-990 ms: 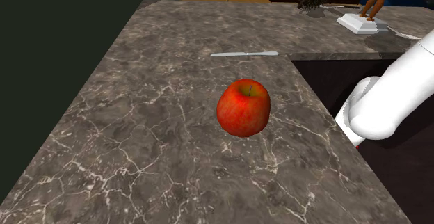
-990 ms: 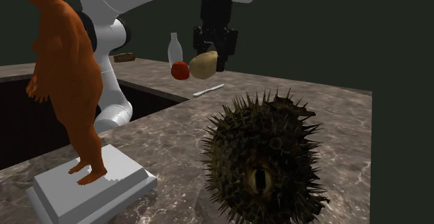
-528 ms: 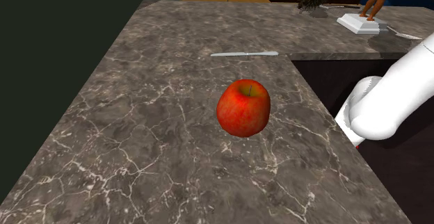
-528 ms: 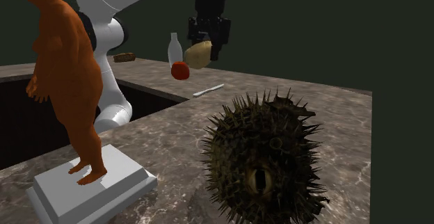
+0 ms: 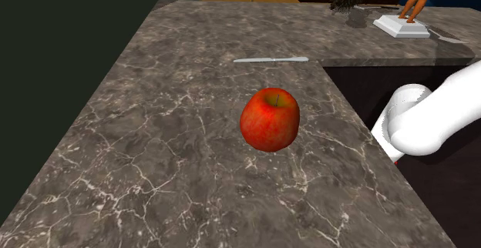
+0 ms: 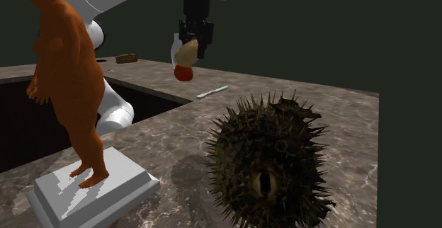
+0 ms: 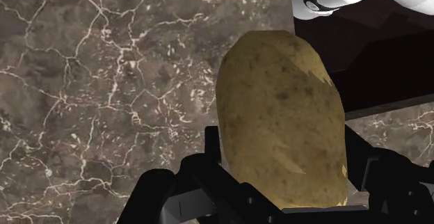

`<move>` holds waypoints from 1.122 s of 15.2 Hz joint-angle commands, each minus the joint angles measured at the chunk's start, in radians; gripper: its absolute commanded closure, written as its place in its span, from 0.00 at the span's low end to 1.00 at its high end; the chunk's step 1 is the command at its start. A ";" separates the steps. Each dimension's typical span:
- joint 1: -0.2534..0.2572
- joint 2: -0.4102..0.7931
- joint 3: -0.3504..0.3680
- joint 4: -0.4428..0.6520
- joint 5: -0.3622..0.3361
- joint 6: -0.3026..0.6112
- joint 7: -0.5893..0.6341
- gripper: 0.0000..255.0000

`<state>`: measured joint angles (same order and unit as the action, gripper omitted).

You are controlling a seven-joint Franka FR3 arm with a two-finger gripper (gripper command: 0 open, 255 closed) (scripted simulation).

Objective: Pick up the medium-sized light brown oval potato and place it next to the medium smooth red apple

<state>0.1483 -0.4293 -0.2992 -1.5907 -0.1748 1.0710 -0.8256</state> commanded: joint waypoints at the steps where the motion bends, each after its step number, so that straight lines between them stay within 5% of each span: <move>1: 0.006 -0.046 0.046 -0.038 0.014 -0.014 0.059 1.00; 17: 0.032 -0.250 0.389 -0.191 0.256 -0.082 0.484 1.00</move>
<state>0.1792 -0.6746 0.0671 -1.7867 0.0600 0.9977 -0.3716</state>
